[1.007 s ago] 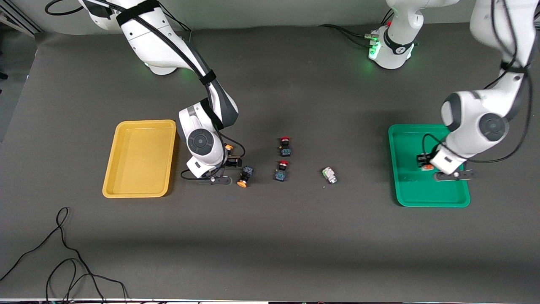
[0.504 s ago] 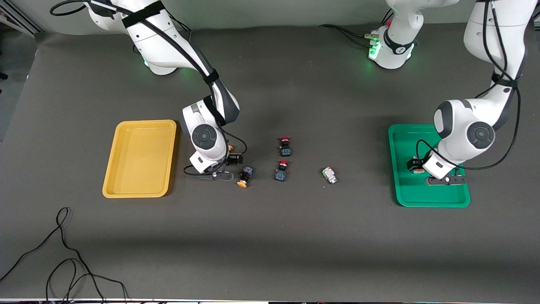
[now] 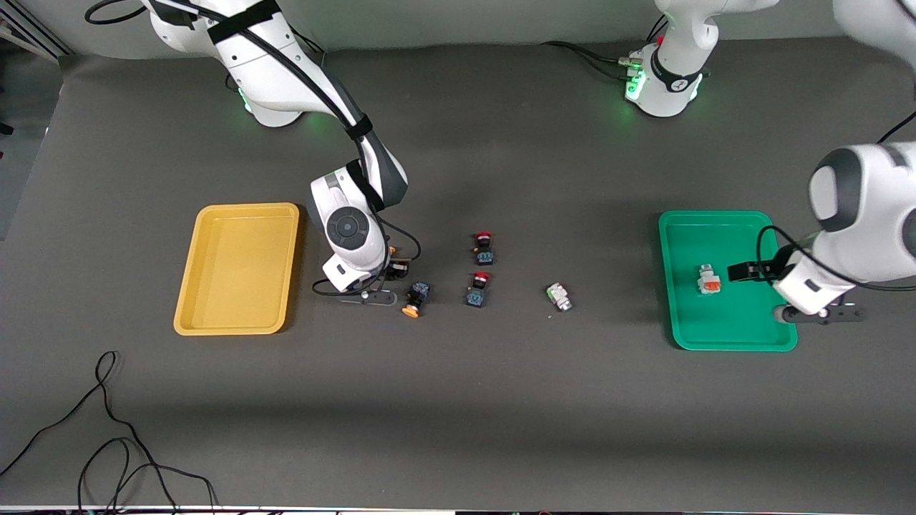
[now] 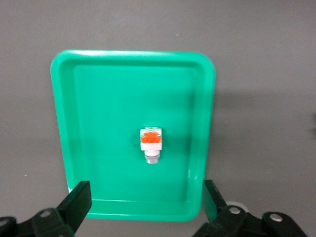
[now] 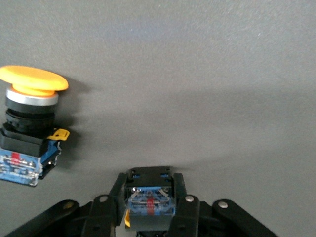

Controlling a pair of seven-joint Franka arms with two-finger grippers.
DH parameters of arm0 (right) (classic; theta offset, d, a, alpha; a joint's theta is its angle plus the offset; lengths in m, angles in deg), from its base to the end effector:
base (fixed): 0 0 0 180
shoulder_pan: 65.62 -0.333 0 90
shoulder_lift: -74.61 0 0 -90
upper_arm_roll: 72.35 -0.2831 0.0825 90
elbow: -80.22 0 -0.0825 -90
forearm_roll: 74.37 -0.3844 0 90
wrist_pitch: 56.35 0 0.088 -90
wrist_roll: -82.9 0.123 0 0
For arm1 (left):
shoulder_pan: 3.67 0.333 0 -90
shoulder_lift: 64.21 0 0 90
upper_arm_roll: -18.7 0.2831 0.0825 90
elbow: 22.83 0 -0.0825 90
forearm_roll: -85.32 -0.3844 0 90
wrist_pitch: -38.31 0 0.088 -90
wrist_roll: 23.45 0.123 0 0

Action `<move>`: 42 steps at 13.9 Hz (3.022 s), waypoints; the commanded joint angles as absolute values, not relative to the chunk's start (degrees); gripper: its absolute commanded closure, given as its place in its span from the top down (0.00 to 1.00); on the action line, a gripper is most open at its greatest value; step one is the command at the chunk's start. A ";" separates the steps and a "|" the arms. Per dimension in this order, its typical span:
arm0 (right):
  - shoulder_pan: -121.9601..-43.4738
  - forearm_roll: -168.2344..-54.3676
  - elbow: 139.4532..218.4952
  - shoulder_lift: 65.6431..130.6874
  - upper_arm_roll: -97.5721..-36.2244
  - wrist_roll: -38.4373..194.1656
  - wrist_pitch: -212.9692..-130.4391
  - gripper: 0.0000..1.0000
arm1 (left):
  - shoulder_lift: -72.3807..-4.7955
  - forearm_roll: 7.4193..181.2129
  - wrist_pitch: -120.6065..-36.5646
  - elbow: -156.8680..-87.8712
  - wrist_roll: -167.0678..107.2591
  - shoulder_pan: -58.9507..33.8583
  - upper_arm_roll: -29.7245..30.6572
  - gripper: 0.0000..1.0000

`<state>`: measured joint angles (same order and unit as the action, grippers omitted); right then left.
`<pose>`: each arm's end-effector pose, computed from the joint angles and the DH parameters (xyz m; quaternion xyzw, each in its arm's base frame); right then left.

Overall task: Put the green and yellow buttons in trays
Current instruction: 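Carry the yellow button toward the yellow tray while the left gripper reaches the green button, then release the yellow button in the yellow tray while the left gripper grasps the green button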

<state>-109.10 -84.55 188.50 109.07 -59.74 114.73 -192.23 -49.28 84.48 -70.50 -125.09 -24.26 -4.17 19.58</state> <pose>0.5155 0.3111 0.1391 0.9970 -0.0597 -0.0401 0.0296 0.6014 0.0049 0.3485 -0.9973 -0.0074 0.0730 0.0090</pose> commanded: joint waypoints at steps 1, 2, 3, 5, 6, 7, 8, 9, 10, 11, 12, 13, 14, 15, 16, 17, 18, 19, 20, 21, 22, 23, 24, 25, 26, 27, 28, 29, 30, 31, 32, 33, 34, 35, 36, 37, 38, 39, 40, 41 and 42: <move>-109.65 -84.74 189.55 104.77 -57.33 114.11 -188.65 0.00 | -47.86 84.80 -68.39 -122.07 -32.82 -10.85 19.85 1.00; -109.65 -84.74 189.38 102.58 -55.49 111.14 -185.49 0.00 | -47.77 84.80 -68.39 -121.80 -36.25 -12.88 19.85 1.00; -109.65 -84.83 189.38 99.95 -53.56 108.50 -181.98 0.00 | -47.69 84.80 -68.65 -121.80 -40.20 -15.34 19.76 1.00; -109.48 -85.00 189.29 94.94 -48.99 104.20 -174.42 0.00 | -47.07 85.14 -69.70 -121.80 -49.07 -20.78 19.76 1.00; -109.48 -85.09 189.38 93.09 -46.10 99.29 -171.51 0.00 | -46.46 86.19 -70.31 -121.80 -54.34 -23.25 19.76 1.00; -109.56 -84.83 189.38 91.94 -43.37 95.07 -169.66 0.00 | -45.93 87.33 -71.45 -121.80 -59.61 -25.10 19.76 1.00; -109.56 -84.83 189.46 91.32 -40.56 90.59 -168.77 0.00 | -45.32 87.95 -72.68 -121.80 -64.01 -26.77 19.76 1.00; -109.56 -84.83 189.55 91.23 -37.22 85.67 -168.50 0.00 | -45.14 88.05 -73.82 -121.80 -67.89 -28.18 19.76 1.00; -109.48 -84.91 189.81 91.66 -34.84 81.97 -168.58 0.00 | -44.09 88.05 -75.31 -121.80 -71.58 -29.50 19.76 1.00; -108.87 -85.09 190.08 92.27 -33.34 78.88 -169.37 0.00 | -43.39 88.05 -76.98 -121.88 -75.01 -30.47 19.85 1.00; -108.08 -85.09 190.17 93.67 -32.98 76.50 -170.42 0.00 | -41.64 88.05 -78.74 -121.89 -77.66 -31.17 19.85 1.00; -106.94 -85.09 190.95 94.47 -32.97 75.70 -172.52 0.00 | -40.06 87.96 -80.84 -121.97 -79.77 -31.44 19.85 1.00; -105.71 -85.26 192.35 94.82 -32.97 74.38 -175.06 0.00 | -38.13 87.87 -82.87 -121.97 -81.44 -32.05 19.85 1.00; -104.91 -85.53 194.02 95.35 -33.06 72.54 -178.39 0.00 | -36.37 87.70 -85.15 -122.15 -81.72 -32.41 19.85 1.00; -104.30 -85.53 195.86 96.40 -33.15 72.18 -181.82 0.00 | -34.26 87.61 -88.04 -122.24 -81.73 -32.59 19.85 1.00; -104.29 -86.83 197.18 97.72 -33.15 72.00 -184.90 0.00 | -32.06 87.35 -90.86 -122.24 -81.73 -32.76 19.85 1.00; -104.38 -88.59 198.16 99.38 -33.41 71.04 -187.37 0.00 | -30.13 87.26 -93.15 -122.24 -81.73 -33.72 19.85 1.00; -104.38 -91.13 198.69 100.62 -33.50 69.55 -189.05 0.00 | -28.63 87.26 -94.82 -122.32 -81.73 -34.17 19.85 1.00; -104.38 -94.55 198.87 101.76 -33.50 67.88 -189.50 0.00 | -27.48 87.17 -96.15 -122.33 -81.64 -34.17 19.85 1.00; -104.64 -97.89 198.87 102.82 -33.59 66.47 -189.50 0.00 | -26.78 87.26 -97.12 -122.33 -81.64 -34.26 19.85 0.94; -104.82 -100.36 198.78 103.70 -33.59 65.16 -189.59 0.00 | -26.33 87.26 -97.47 -122.33 -81.64 -34.26 19.85 0.88; -104.99 -102.30 198.78 104.66 -33.59 64.88 -189.59 0.00 | -26.07 87.17 -97.48 -122.33 -81.64 -34.52 19.85 0.80; -105.43 -103.53 198.87 105.19 -33.76 64.79 -190.20 0.00 | -26.07 87.26 -97.48 -122.33 -81.64 -34.61 19.85 0.66; -106.04 -103.89 198.78 105.55 -33.85 64.88 -190.29 0.00 | -26.06 87.26 -97.39 -122.24 -81.64 -34.52 19.85 0.49; -106.05 -103.90 198.78 105.55 -33.85 64.88 -190.29 0.00 | -26.15 87.26 -96.95 -122.15 -81.64 -34.43 19.85 0.33; -106.05 -103.90 198.78 105.55 -33.85 64.88 -190.29 0.21 | -26.50 87.26 -96.60 -121.89 -81.55 -34.26 19.85 0.24; -106.14 -103.99 198.87 105.29 -33.85 64.88 -190.29 0.82 | -26.85 87.26 -96.42 -121.71 -81.46 -34.08 19.93 0.20; -106.14 -103.99 198.87 104.76 -33.85 64.97 -190.12 0.95 | -27.81 87.26 -96.07 -121.45 -81.46 -34.00 20.02 0.19; -106.14 -103.99 198.87 104.06 -33.85 64.97 -189.86 0.99 | -28.78 87.26 -94.50 -120.75 -81.29 -33.82 20.28 0.19; -106.14 -103.99 198.78 103.27 -33.76 65.05 -189.68 0.99 | -29.83 87.26 -90.31 -118.39 -80.68 -33.38 20.29 0.18; -106.14 -103.99 198.61 102.31 -33.59 65.49 -188.29 0.99 | -30.63 87.26 -84.88 -115.32 -79.02 -33.20 20.29 0.18; -106.14 -103.99 198.34 100.73 -33.41 65.75 -186.79 1.00 | -31.59 87.43 -78.82 -111.81 -76.13 -33.12 20.29 0.18; -106.22 -103.99 198.34 98.98 -33.41 66.37 -186.52 1.00 | -32.99 87.96 -73.88 -109.34 -73.06 -32.68 20.29 0.18; -106.22 -103.99 198.34 97.65 -33.50 68.29 -186.34 0.99 | -34.75 88.13 -70.35 -108.19 -70.15 -31.81 19.94 0.17; -106.92 -103.99 198.34 96.51 -33.85 70.83 -186.42 1.00 | -37.03 88.92 -67.97 -108.17 -68.30 -30.93 19.93 0.15; -109.19 -104.07 198.17 96.41 -33.76 74.25 -186.51 1.00 | -38.88 90.32 -66.21 -108.61 -65.58 -29.96 20.02 0.14; -111.65 -104.07 197.21 96.67 -33.76 79.42 -186.69 0.99 | -40.20 90.94 -63.40 -108.70 -61.55 -28.04 20.11 0.14; -113.50 -103.99 195.20 97.37 -33.76 84.25 -186.69 0.99 | -41.52 91.04 -60.33 -108.79 -57.25 -25.32 20.11 0.14; -114.21 -103.99 193.52 98.16 -33.85 86.83 -186.60 0.99 | -43.19 91.04 -58.21 -109.75 -52.77 -22.42 20.11 0.14; -114.92 -103.99 192.03 99.12 -33.94 88.68 -186.60 0.99 | -45.20 90.95 -56.45 -111.15 -48.46 -19.78 20.20 0.14; -116.14 -104.07 190.36 100.44 -34.03 91.31 -186.60 0.99 | -47.23 90.25 -55.56 -113.25 -43.72 -16.71 20.29 0.14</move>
<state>-114.88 -103.06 194.21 97.39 -34.25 86.84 -186.87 -42.43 89.63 -57.27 -108.25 -52.00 -21.73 20.55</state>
